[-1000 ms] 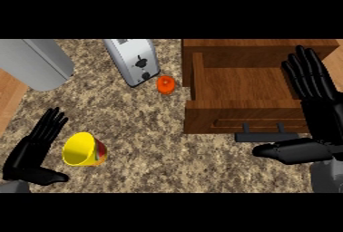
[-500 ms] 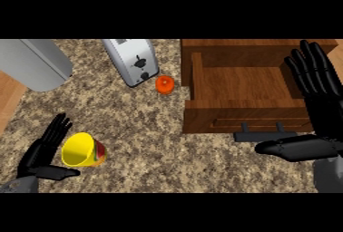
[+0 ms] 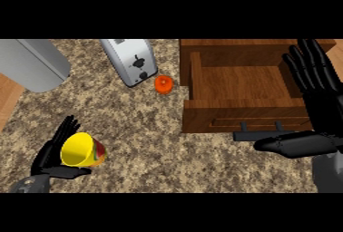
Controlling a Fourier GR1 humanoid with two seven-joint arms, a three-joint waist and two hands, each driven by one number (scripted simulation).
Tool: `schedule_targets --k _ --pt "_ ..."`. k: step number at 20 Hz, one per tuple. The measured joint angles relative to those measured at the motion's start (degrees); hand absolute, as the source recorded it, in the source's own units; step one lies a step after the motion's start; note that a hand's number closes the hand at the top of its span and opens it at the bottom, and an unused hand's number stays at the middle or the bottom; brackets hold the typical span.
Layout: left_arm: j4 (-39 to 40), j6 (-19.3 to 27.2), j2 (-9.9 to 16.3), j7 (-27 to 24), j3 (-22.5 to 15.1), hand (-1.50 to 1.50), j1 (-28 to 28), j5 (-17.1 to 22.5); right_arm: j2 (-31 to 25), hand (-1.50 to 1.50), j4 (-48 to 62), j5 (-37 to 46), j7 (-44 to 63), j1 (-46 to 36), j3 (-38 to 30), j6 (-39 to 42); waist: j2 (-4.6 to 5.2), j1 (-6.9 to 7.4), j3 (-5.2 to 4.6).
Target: Pick up the cup, place it into the drawer and close the drawer
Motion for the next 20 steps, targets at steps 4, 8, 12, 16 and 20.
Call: schedule_targets --k 4,8,12,16,20 --pt "2.62 1.04 -0.69 -2.21 -0.34 -1.5 -1.16 -0.71 -0.48 -1.5 0.11 -0.82 0.3 -0.39 -0.72 0.48 0.07 -0.22 -0.03" --pt "4.36 1.54 -1.01 -3.37 -0.93 -1.5 -2.12 -1.49 -0.24 -1.5 0.96 -0.23 0.4 -1.75 -0.48 -0.04 0.12 -0.16 -0.06" --pt "5.47 1.8 -1.58 -4.04 -1.05 -1.5 -3.48 -1.68 -0.28 -1.5 1.34 0.11 0.38 -1.95 -0.33 0.0 0.19 -0.33 -0.09" --pt "6.24 0.73 -1.95 -3.69 -1.39 -1.5 -4.56 -1.71 -0.62 -1.5 1.09 -0.2 1.35 -2.54 -0.74 -0.1 0.2 -0.45 -0.09" --pt "6.14 -1.38 -4.0 -2.94 -1.79 1.5 -5.38 -1.2 -0.91 -1.5 0.91 -0.34 1.17 -1.67 -0.79 0.49 0.19 -0.58 -0.1"
